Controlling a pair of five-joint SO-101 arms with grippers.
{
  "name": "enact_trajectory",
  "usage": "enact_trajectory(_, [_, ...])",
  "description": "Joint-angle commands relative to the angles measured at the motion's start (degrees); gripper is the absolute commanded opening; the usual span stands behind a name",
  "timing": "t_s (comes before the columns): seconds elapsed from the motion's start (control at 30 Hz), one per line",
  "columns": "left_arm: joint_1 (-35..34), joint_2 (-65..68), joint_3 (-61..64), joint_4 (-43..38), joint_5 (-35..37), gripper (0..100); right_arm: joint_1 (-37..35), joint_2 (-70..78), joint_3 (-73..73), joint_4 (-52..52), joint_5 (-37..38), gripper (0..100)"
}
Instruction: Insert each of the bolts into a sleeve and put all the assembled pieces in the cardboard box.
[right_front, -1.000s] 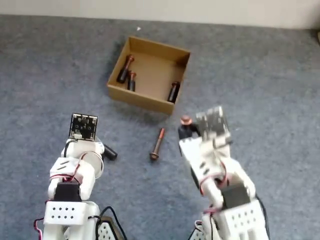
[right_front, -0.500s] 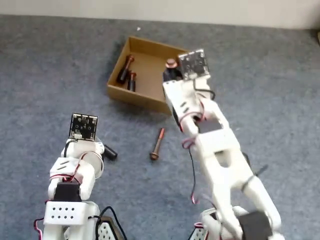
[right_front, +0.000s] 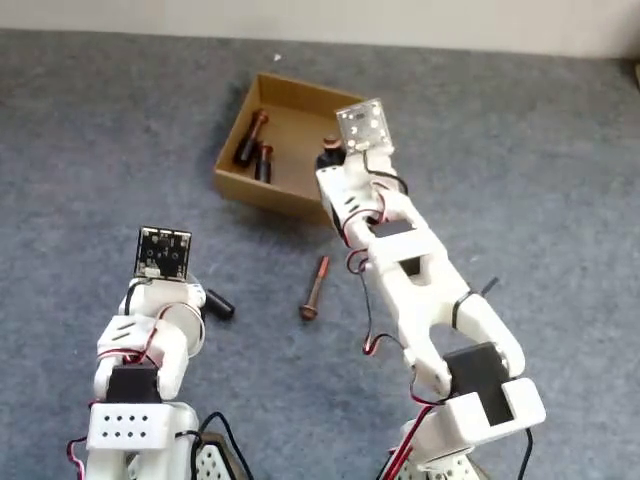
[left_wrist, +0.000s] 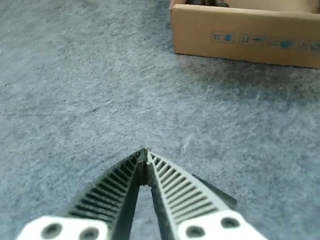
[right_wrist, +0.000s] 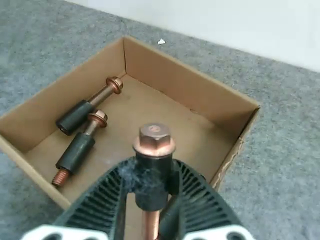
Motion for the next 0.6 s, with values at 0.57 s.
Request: enact_trajectory(0.57, [-10.95, -0.66, -3.03, -1.41, -0.44, 1, -7.69, -11.65, -15.78, 43.30, 0.09, 14.5])
